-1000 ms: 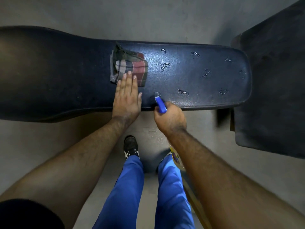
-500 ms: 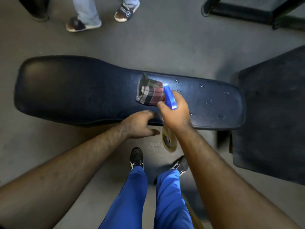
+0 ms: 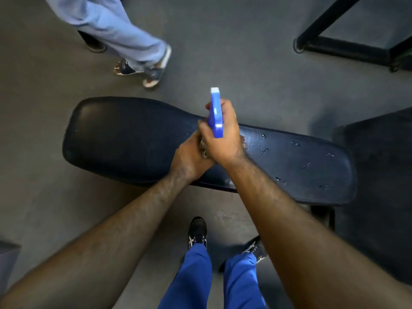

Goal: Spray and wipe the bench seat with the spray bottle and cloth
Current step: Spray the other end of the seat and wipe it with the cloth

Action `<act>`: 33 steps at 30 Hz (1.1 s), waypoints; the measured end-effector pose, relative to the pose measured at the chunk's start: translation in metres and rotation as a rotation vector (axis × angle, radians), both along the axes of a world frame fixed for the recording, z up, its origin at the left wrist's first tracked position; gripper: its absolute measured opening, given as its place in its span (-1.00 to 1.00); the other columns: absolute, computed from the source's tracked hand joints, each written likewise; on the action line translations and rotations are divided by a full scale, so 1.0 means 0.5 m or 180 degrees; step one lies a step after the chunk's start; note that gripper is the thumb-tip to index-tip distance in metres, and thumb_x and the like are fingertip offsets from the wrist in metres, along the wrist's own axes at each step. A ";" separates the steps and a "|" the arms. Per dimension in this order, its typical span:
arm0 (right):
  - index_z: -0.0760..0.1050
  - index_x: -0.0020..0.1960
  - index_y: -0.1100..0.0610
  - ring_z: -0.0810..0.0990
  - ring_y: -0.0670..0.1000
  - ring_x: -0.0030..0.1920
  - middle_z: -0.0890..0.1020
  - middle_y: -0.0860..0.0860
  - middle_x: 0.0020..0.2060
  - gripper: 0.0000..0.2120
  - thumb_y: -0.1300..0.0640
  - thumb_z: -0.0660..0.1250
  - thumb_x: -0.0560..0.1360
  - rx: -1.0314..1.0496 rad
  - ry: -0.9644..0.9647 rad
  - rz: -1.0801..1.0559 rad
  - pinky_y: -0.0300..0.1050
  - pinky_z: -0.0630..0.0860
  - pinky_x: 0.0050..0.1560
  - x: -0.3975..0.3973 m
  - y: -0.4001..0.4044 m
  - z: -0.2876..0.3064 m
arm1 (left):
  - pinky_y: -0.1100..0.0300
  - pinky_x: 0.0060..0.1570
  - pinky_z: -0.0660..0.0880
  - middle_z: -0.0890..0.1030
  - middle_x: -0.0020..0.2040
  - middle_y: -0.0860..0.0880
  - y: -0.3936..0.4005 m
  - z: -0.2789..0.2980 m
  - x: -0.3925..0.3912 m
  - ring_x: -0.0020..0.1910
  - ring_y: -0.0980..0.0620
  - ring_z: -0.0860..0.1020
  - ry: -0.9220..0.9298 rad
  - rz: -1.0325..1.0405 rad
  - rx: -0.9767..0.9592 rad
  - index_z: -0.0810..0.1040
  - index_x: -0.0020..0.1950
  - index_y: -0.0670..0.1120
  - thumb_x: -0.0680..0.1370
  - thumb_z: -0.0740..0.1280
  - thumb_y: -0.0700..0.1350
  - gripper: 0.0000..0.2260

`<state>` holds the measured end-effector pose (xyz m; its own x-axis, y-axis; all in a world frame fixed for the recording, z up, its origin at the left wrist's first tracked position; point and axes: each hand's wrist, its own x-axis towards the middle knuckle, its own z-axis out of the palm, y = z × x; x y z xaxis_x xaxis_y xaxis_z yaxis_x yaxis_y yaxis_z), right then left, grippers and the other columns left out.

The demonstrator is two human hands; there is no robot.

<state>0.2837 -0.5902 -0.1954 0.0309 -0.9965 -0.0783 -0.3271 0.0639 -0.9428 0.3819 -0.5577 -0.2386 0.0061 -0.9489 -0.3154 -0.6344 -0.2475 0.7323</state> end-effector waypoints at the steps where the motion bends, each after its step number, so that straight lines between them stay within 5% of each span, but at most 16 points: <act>1: 0.43 0.13 0.06 0.55 -0.02 -0.04 0.55 0.08 0.03 -0.68 0.05 0.41 0.42 0.0035 0.0144 0.0173 -0.05 0.54 0.05 0.003 -0.010 -0.009 | 0.22 -0.14 0.48 0.57 -0.07 0.14 -0.006 -0.007 0.011 -0.10 0.13 0.55 -0.0041 -0.0018 0.0082 0.48 0.14 0.09 0.39 0.44 0.09 -0.64; 5: 0.43 0.15 0.05 0.57 0.03 -0.04 0.54 0.00 -0.02 -0.59 -0.11 0.48 0.44 0.0259 0.0559 0.0748 0.14 0.58 0.02 -0.008 -0.032 -0.027 | 0.06 0.03 0.59 0.64 -0.07 0.12 -0.014 -0.043 0.048 -0.05 0.07 0.63 -0.0119 -0.0068 0.0333 0.46 0.03 0.20 0.37 0.46 0.04 -0.71; 12: 0.42 0.22 0.04 0.51 -0.08 -0.15 0.49 -0.06 -0.07 -0.57 -0.04 0.52 0.47 0.0373 0.0467 0.1040 -0.15 0.56 -0.10 -0.026 -0.043 -0.010 | -0.02 0.09 0.58 0.62 0.00 0.10 -0.018 -0.047 0.046 0.00 0.07 0.62 -0.0059 -0.0133 0.0481 0.46 0.14 0.14 0.38 0.47 0.02 -0.62; 15: 0.39 0.32 0.00 0.52 -0.16 -0.16 0.50 -0.05 -0.03 -0.51 0.20 0.50 0.48 0.0526 -0.0016 0.1090 -0.21 0.57 -0.07 -0.041 -0.037 -0.022 | -0.02 0.05 0.59 0.62 -0.01 0.11 -0.011 -0.049 0.036 -0.03 0.08 0.63 -0.0017 0.0002 0.0374 0.44 0.11 0.17 0.34 0.44 0.04 -0.62; 17: 0.35 0.38 -0.05 0.56 -0.23 0.02 0.56 -0.10 0.08 -0.38 0.33 0.45 0.42 0.0521 -0.0188 0.1107 -0.17 0.55 0.13 -0.054 -0.027 -0.031 | 0.01 0.06 0.58 0.59 0.01 0.12 -0.004 -0.045 0.028 -0.01 0.08 0.61 0.0110 0.0091 0.0297 0.42 0.10 0.18 0.38 0.44 -0.05 -0.65; 20: 0.27 0.53 -0.10 0.50 -0.12 0.34 0.48 -0.08 0.38 -0.21 0.19 0.38 0.33 0.0717 -0.0103 0.0750 -0.08 0.51 0.30 -0.077 -0.002 -0.051 | 0.01 0.05 0.57 0.60 -0.02 0.12 0.012 -0.046 0.019 -0.05 0.09 0.62 0.0273 0.0287 0.0200 0.44 0.12 0.13 0.41 0.43 -0.10 -0.66; 23: 0.35 0.45 -0.20 0.56 -0.09 0.28 0.52 -0.09 0.33 -0.29 0.18 0.35 0.35 0.0815 0.0063 0.0355 -0.01 0.54 0.31 -0.105 0.029 -0.075 | 0.11 0.04 0.56 0.60 -0.03 0.12 0.028 -0.053 0.011 -0.05 0.07 0.62 0.0150 0.0547 0.0222 0.48 0.16 0.06 0.40 0.44 -0.11 -0.64; 29: 0.46 0.37 0.09 0.64 -0.16 0.11 0.59 0.07 0.20 -0.45 0.45 0.34 0.43 0.0910 -0.0092 0.0207 -0.10 0.59 0.20 -0.155 0.066 -0.117 | 0.06 0.05 0.56 0.61 0.00 0.08 0.068 -0.070 -0.016 -0.02 0.06 0.60 -0.0036 0.0988 0.0169 0.48 0.12 0.09 0.35 0.41 0.12 -0.62; 33: 0.48 0.16 -0.24 0.65 -0.04 0.16 0.63 -0.01 0.15 -0.49 0.33 0.37 0.44 0.0921 0.0028 0.0220 0.05 0.58 0.26 -0.182 0.088 -0.133 | 0.10 -0.02 0.52 0.60 0.04 0.00 0.107 -0.083 -0.043 0.02 0.00 0.59 -0.0349 0.1389 0.0252 0.51 0.13 0.00 0.42 0.40 0.12 -0.65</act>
